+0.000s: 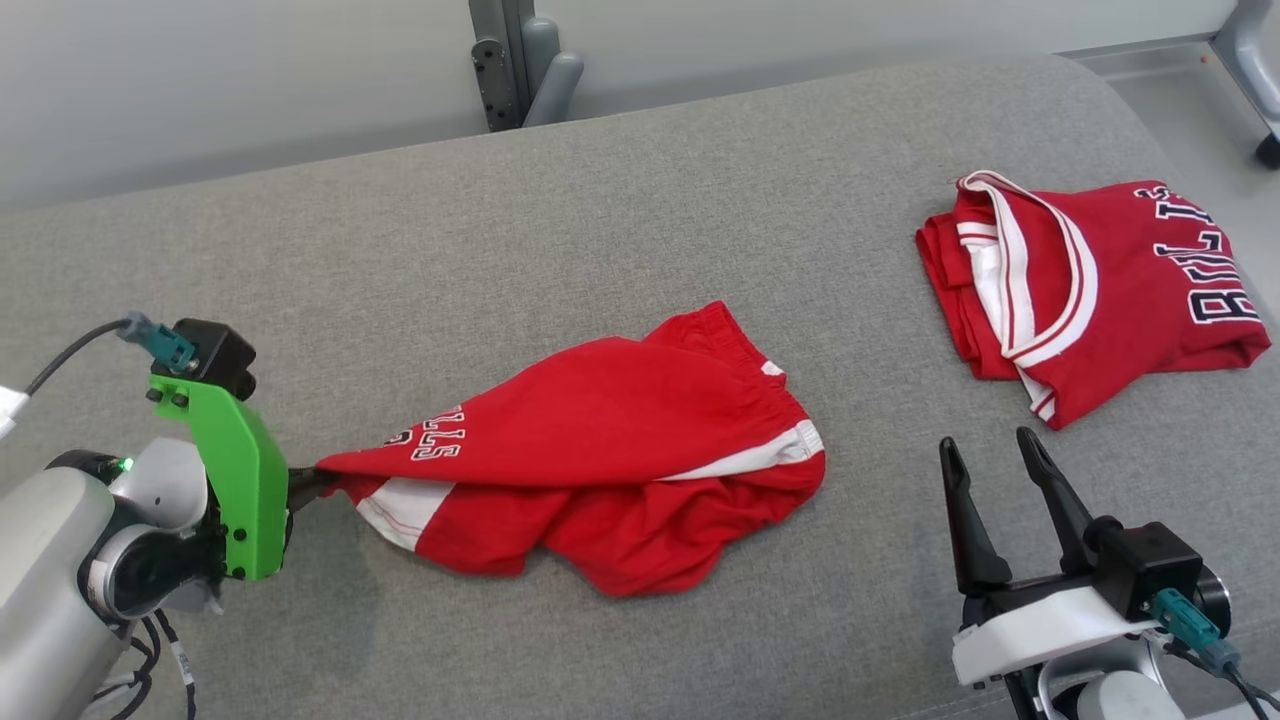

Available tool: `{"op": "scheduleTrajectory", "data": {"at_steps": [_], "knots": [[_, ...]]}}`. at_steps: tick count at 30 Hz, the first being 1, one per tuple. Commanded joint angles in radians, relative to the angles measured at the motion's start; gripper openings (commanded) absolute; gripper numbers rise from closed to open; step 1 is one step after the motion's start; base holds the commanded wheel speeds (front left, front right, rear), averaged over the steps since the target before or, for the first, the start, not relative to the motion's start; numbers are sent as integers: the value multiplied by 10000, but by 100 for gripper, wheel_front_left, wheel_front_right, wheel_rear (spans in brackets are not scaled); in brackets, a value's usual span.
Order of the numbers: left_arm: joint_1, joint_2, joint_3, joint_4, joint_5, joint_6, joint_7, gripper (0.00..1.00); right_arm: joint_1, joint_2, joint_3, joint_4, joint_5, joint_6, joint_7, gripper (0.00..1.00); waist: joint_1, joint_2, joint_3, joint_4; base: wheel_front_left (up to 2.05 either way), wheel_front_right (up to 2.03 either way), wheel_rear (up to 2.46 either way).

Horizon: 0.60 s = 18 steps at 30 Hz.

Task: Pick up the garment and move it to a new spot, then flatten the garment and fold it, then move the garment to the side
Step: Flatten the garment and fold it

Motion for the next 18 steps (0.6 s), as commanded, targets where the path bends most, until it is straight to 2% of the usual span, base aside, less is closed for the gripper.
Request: {"op": "scheduleTrajectory", "data": {"at_steps": [1, 4, 7, 13, 16, 18], "knots": [[244, -158, 210, 199, -90, -11, -489, 100, 161, -29, -1, 21, -38, -7, -26, 100, 0, 43, -122, 101, 0, 0, 0], [458, -306, 462, 265, -264, -25, -1116, 100, 222, -29, 3, 24, -52, -7, -26, 100, 0, 43, -203, 123, 0, 0, 0], [843, -375, 1140, 218, -283, 186, -2689, 100, 322, -32, -95, -8, -62, -7, -26, 100, 0, 43, -348, 143, 0, 0, 0], [2266, -791, 2152, -336, 534, 1351, -6597, 100, 764, -31, -556, -105, -162, -7, -26, 100, 0, 43, -705, 444, 0, 0, 0], [3183, -1117, 2185, -648, 1027, 1934, -8000, 100, 972, -98, -761, -177, -246, -9, -26, 100, 0, 43, -882, 639, 0, 0, 0], [3850, -1458, 2341, -860, 892, 2201, -8751, 100, 1051, -119, -887, -262, -272, -7, -26, 100, 0, 43, -968, 751, 0, 0, 0]]}}
